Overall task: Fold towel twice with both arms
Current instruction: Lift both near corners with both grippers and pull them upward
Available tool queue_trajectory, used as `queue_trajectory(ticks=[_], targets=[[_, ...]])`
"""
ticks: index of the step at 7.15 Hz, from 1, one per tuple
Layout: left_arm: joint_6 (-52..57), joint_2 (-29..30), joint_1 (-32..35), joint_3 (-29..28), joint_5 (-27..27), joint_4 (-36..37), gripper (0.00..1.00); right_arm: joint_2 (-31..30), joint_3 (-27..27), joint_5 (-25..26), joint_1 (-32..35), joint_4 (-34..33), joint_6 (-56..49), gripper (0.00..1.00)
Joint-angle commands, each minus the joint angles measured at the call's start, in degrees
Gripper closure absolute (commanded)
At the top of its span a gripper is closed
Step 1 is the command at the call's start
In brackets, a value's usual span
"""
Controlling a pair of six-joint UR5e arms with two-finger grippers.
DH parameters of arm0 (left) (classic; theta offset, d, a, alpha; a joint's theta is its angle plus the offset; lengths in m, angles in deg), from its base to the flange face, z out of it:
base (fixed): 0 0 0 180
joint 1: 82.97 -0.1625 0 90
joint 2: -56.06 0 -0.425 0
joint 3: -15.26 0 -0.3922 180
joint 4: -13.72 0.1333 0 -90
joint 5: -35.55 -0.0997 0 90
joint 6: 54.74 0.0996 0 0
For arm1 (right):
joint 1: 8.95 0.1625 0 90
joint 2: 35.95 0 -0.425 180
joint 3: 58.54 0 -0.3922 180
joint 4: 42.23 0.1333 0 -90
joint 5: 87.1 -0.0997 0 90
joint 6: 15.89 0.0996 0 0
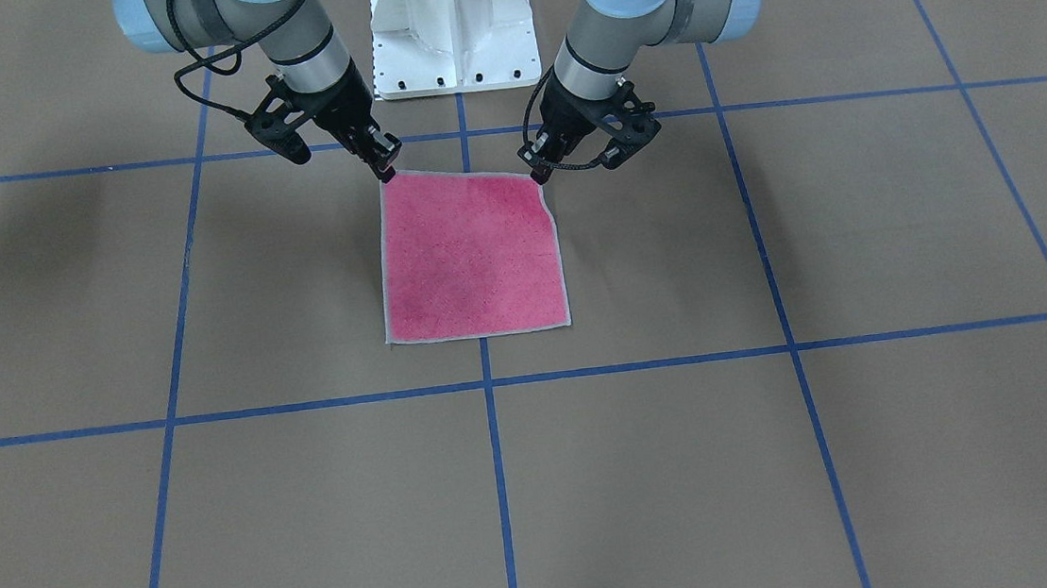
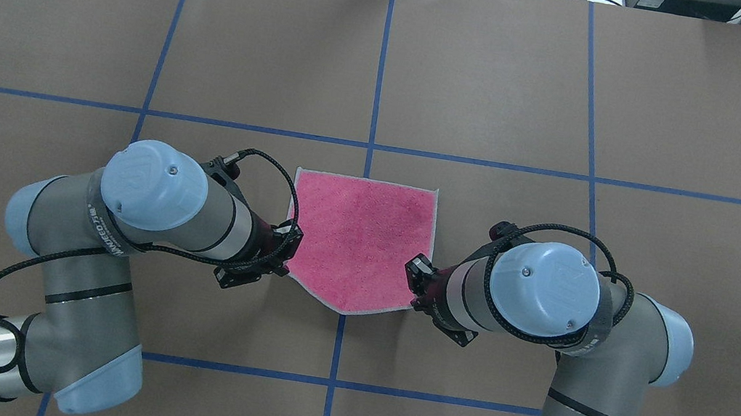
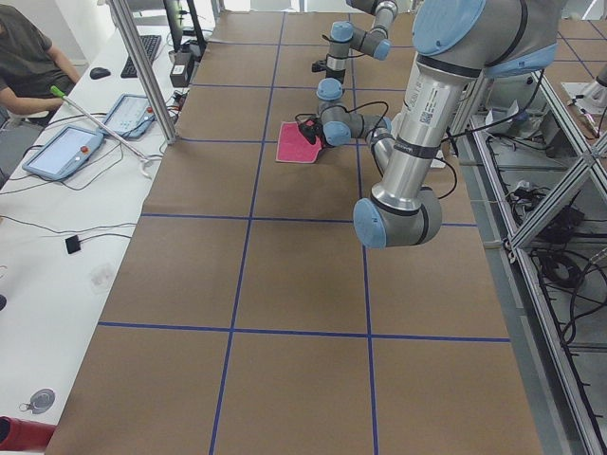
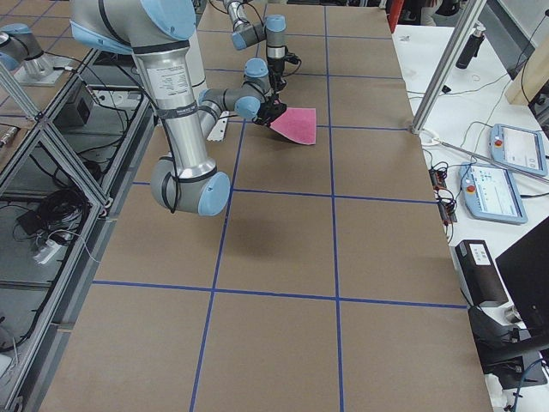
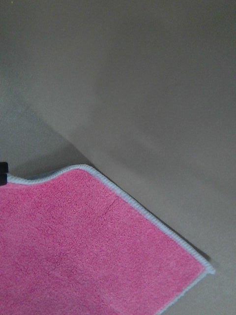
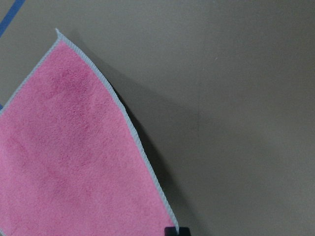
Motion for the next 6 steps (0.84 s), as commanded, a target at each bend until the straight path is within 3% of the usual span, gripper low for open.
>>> queue_trajectory(ticks=[1, 3, 6], targets=[[0.3, 0.8, 2.2, -0.4, -0.1, 0.0, 1.00, 0.5, -0.2, 0.0, 1.1, -2.1, -0.2, 1.00], [0.1, 3.7, 4.3, -3.4, -0.3, 0.0, 1.00, 3.2, 3.3, -5.0, 5.8, -1.9, -0.4, 1.00], [0.3, 7.2, 5.9, -9.0, -0.4, -0.6, 1.00, 7.9, 10.0, -7.1, 9.4, -1.5, -1.0, 1.00]])
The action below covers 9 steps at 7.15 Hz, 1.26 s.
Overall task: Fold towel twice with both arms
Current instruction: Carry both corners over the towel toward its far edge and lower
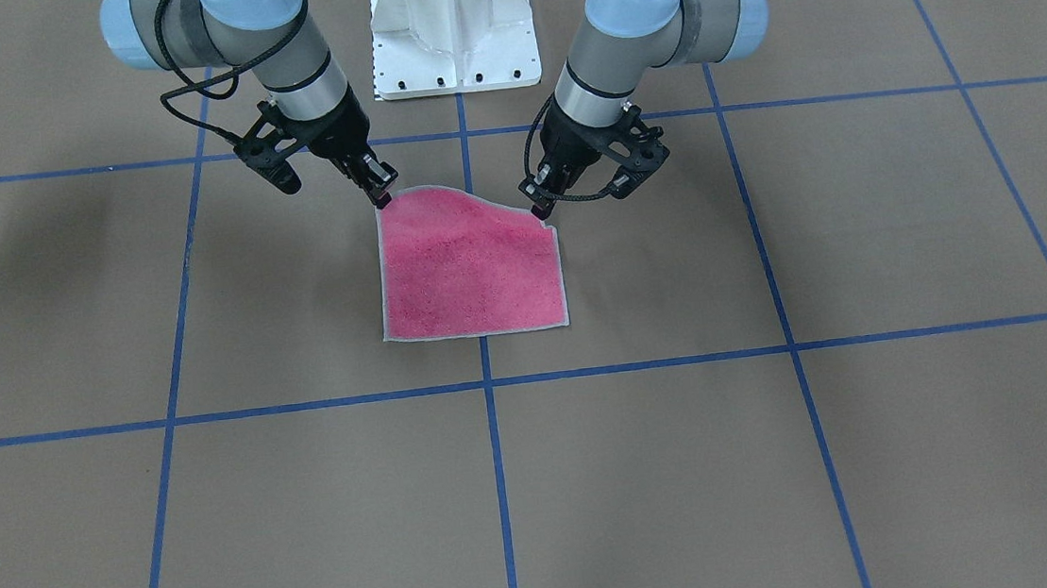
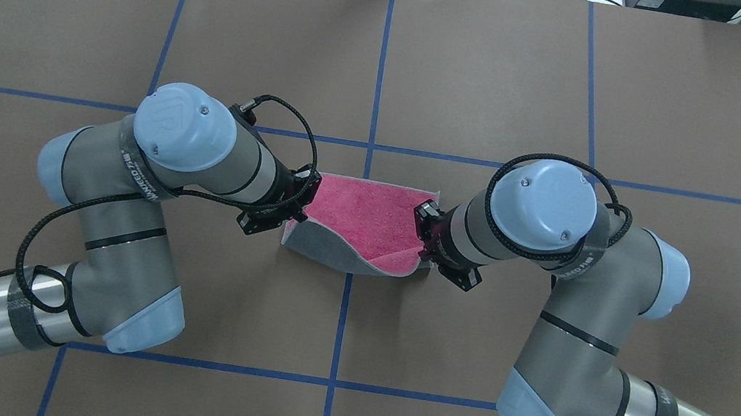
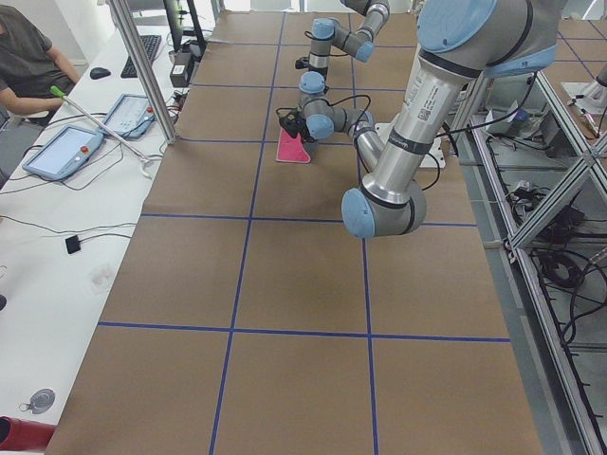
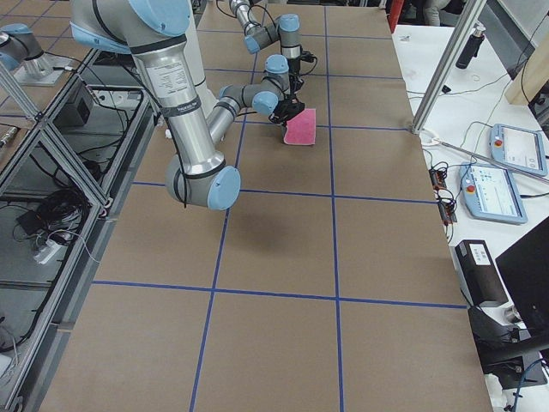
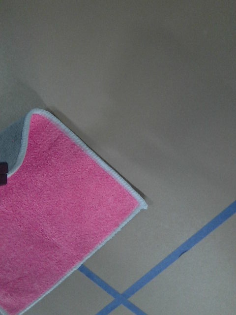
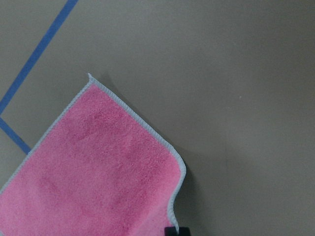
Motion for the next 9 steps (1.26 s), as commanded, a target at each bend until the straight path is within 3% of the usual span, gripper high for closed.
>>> queue_trajectory(ticks=[1, 4, 9], targets=[[0.3, 1.1, 0.9, -2.8, 0.0, -0.4, 1.00, 2.9, 4.8, -2.9, 2.1, 0.5, 0.0, 1.00], [0.5, 1.4, 2.2, -4.6, 0.0, -0.4, 1.00, 3.2, 7.0, -7.5, 3.2, 3.6, 1.7, 1.00], [0.6, 4.4, 3.5, -8.9, -0.1, -0.6, 1.00, 4.0, 10.4, -8.0, 4.6, 5.1, 2.7, 1.00]])
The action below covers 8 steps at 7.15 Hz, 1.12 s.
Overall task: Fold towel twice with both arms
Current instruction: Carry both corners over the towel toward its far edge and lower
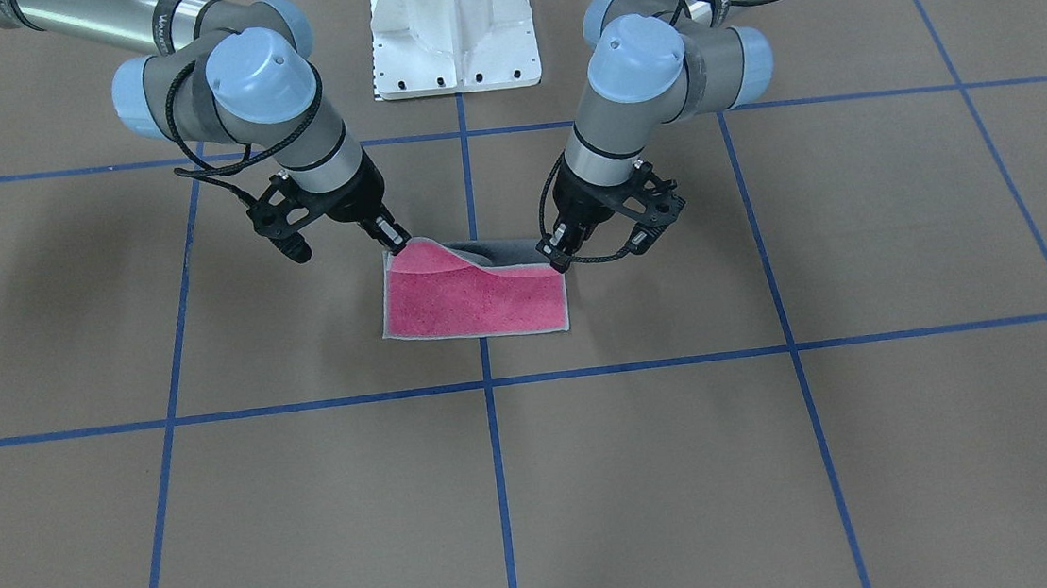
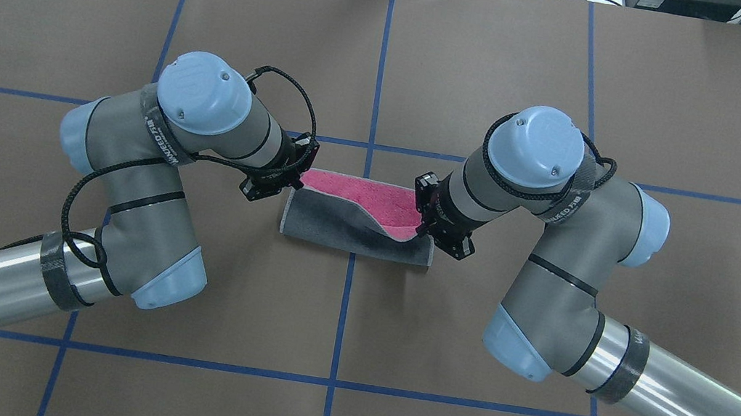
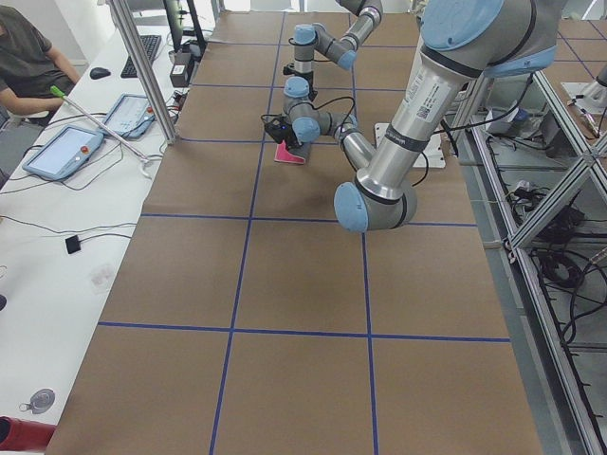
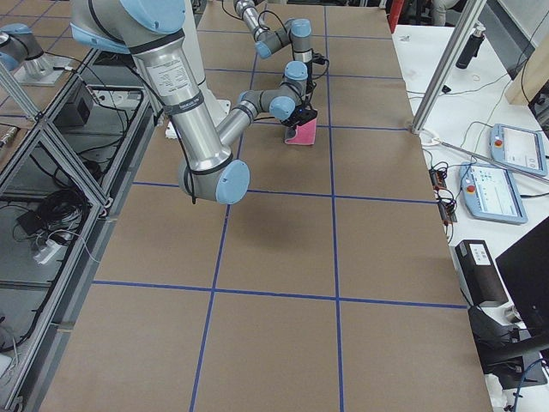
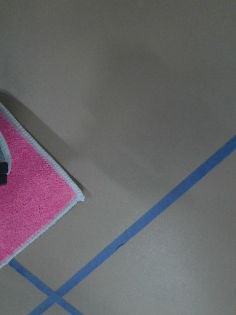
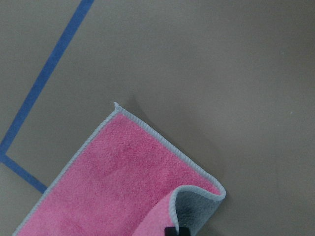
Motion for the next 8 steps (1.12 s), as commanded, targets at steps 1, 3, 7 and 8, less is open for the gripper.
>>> queue_trajectory(ticks=[1, 3, 7, 8], targets=[[0.0, 1.2, 0.5, -2.6, 0.0, -1.3, 1.00, 0.7, 3.8, 0.0, 0.6, 3.7, 0.0, 1.00], [0.1, 1.2, 0.8, -4.1, 0.0, -2.9, 1.00, 1.9, 6.4, 0.0, 1.7, 6.1, 0.0, 1.00], [0.1, 1.1, 1.3, -4.2, 0.0, -3.0, 1.00, 2.4, 7.0, 0.0, 2.9, 6.1, 0.0, 1.00], [0.1, 1.1, 1.4, -4.2, 0.0, -3.0, 1.00, 2.5, 7.7, 0.0, 2.9, 6.1, 0.0, 1.00]])
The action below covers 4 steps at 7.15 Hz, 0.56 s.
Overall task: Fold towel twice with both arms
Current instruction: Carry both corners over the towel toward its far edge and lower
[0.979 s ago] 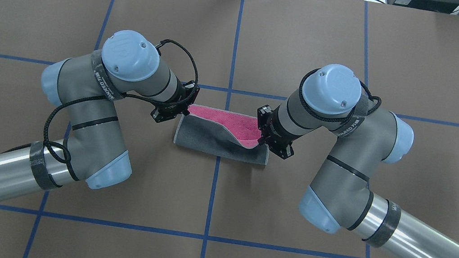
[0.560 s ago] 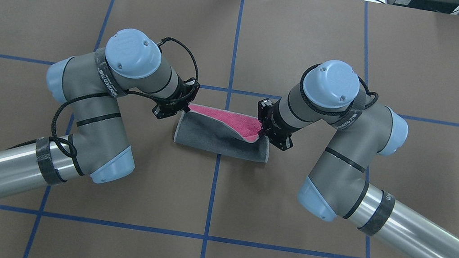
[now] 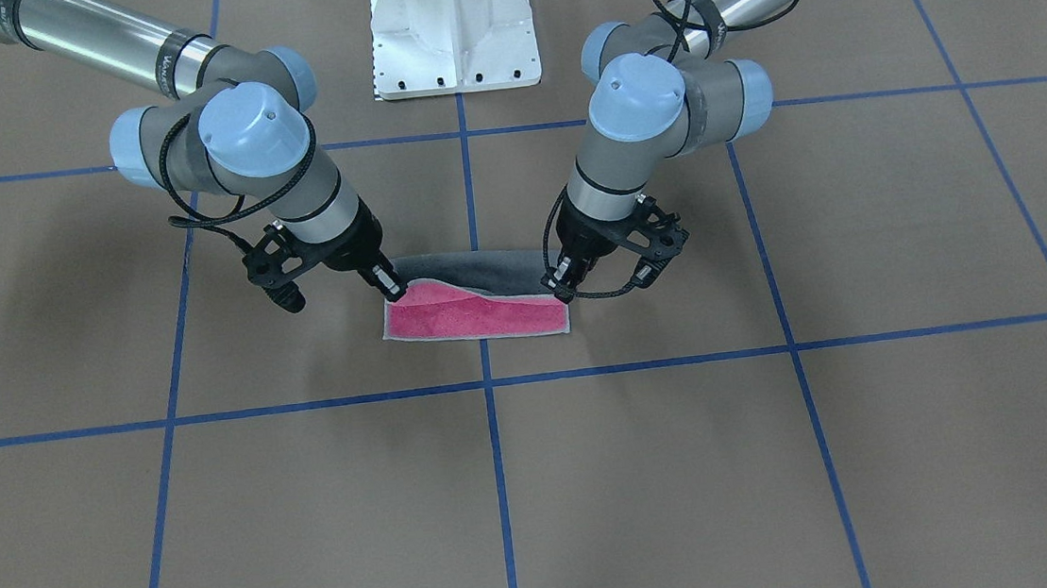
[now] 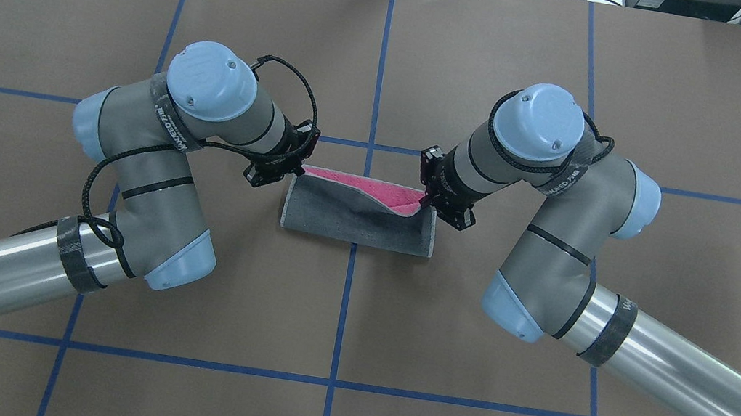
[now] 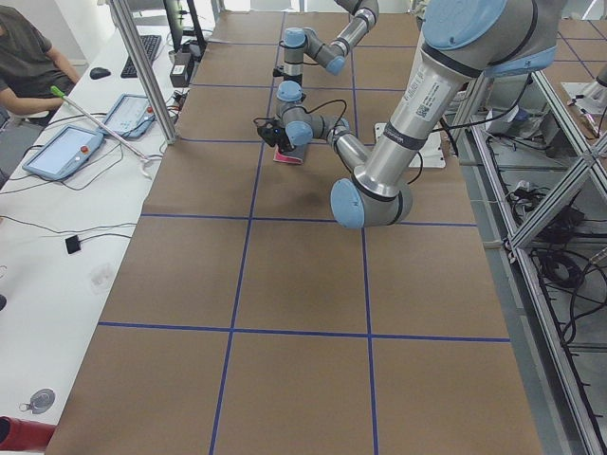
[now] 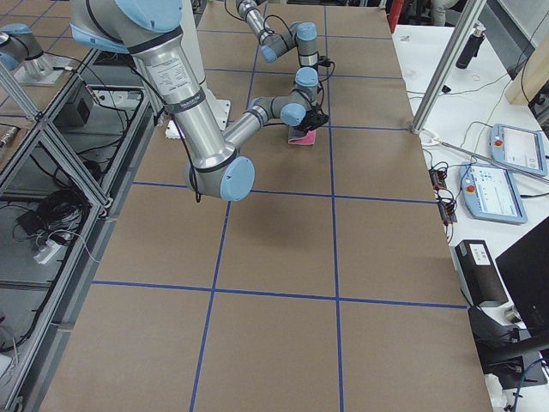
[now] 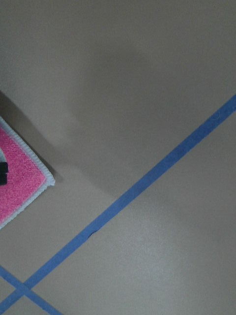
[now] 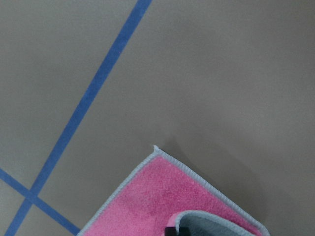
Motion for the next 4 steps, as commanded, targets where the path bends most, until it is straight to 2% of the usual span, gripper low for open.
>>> queue_trajectory(ticks=[1, 4], targets=[[0.0, 0.0, 0.2, -0.1, 0.0, 0.0, 1.00, 1.0, 1.4, 0.0, 0.3, 0.0, 0.0, 1.00], [0.0, 0.0, 0.4, -0.7, 0.0, -0.1, 1.00, 1.6, 2.2, 0.1, 0.5, 0.0, 0.0, 1.00]])
